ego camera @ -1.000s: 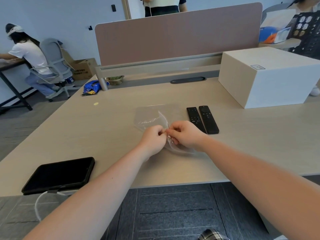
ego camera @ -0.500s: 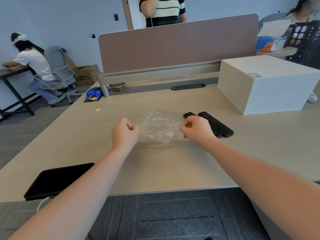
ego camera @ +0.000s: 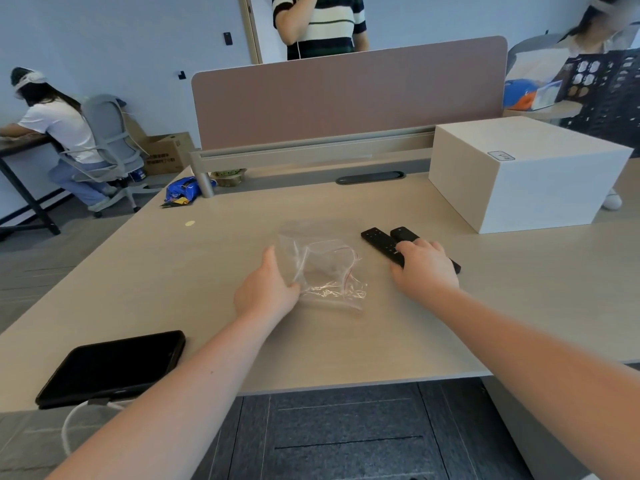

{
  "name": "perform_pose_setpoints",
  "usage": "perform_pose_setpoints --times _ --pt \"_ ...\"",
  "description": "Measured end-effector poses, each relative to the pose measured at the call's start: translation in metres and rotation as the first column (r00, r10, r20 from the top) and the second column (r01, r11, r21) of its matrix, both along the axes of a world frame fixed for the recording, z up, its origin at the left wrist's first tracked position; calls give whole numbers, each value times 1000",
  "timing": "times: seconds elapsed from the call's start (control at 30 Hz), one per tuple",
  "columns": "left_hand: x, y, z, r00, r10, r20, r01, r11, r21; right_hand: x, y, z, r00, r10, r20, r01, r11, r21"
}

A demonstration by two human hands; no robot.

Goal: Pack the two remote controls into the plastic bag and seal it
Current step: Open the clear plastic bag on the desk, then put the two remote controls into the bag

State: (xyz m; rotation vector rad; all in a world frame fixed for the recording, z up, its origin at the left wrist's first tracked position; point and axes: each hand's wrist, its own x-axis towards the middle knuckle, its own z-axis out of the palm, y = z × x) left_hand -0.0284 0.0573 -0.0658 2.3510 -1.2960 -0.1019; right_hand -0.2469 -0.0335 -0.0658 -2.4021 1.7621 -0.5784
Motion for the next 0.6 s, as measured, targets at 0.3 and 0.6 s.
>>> perform_pose_setpoints --times 0.3,0.6 --pt "-11 -20 3 868 -423 260 374 901 220 0 -4 1 984 -111 -139 128 984 125" --pt "-20 -32 13 869 -307 387 326 945 18 1 -5 3 988 -112 104 89 976 199"
